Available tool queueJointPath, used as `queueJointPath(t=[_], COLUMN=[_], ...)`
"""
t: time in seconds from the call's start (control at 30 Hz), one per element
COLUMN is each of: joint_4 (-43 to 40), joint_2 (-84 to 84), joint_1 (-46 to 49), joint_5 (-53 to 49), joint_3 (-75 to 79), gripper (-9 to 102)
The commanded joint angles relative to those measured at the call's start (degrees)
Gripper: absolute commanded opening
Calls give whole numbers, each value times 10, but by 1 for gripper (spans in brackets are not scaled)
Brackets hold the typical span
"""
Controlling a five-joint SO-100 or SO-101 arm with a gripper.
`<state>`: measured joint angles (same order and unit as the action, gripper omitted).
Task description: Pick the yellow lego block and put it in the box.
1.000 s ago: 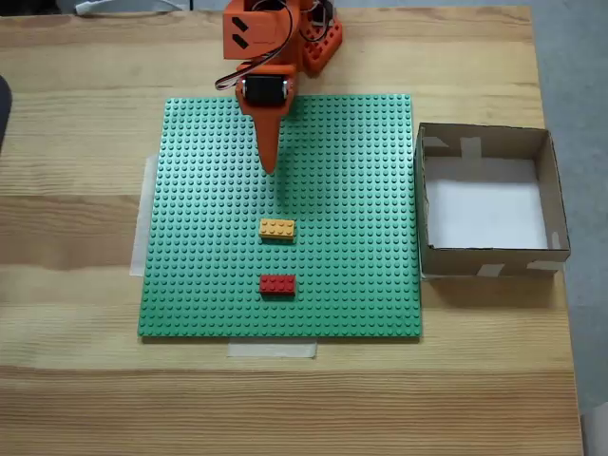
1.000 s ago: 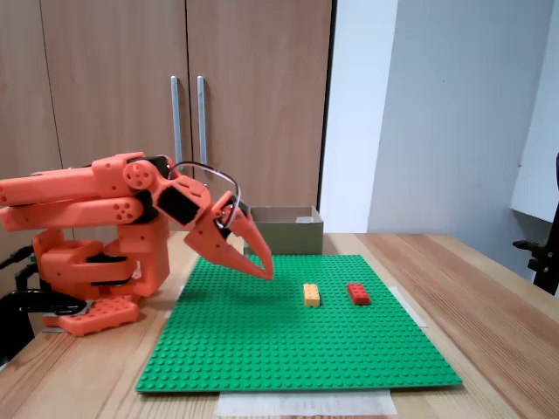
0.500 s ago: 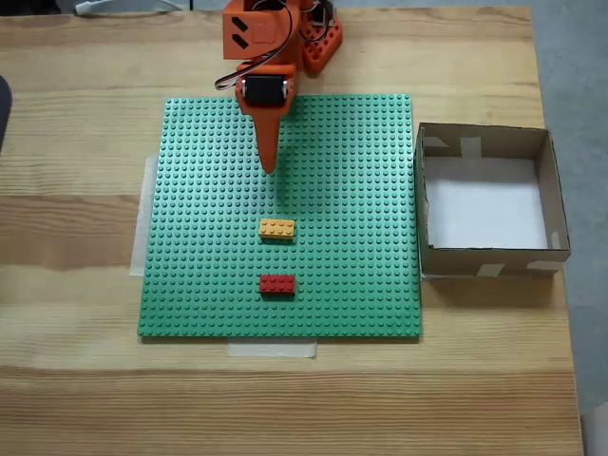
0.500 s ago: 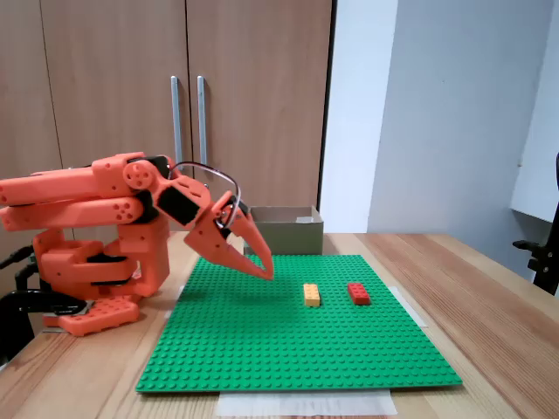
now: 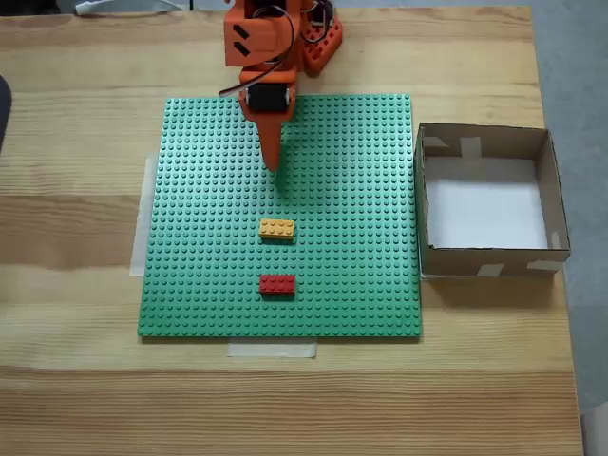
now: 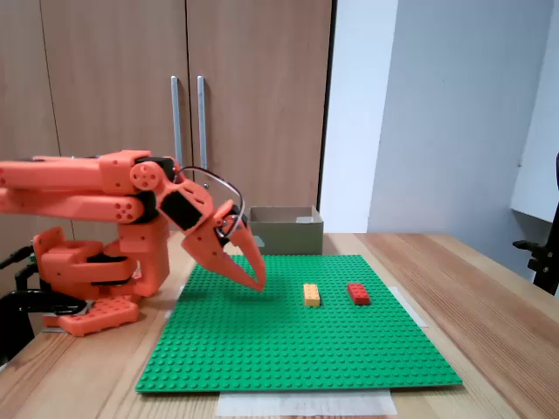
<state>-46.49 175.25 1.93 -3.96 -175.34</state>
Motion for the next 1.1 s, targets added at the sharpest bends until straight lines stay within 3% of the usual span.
queueJointPath(t=[0.0,0.27,0.73,1.07], joint_4=[-16,-113,-337,-346], joint_2=[-88,-271,-542,-689], joint_1=[4,0,-6,-6], joint_5=[18,68,48,41], joint_3=[101,315,657,741], gripper=[-1,-1,0,10])
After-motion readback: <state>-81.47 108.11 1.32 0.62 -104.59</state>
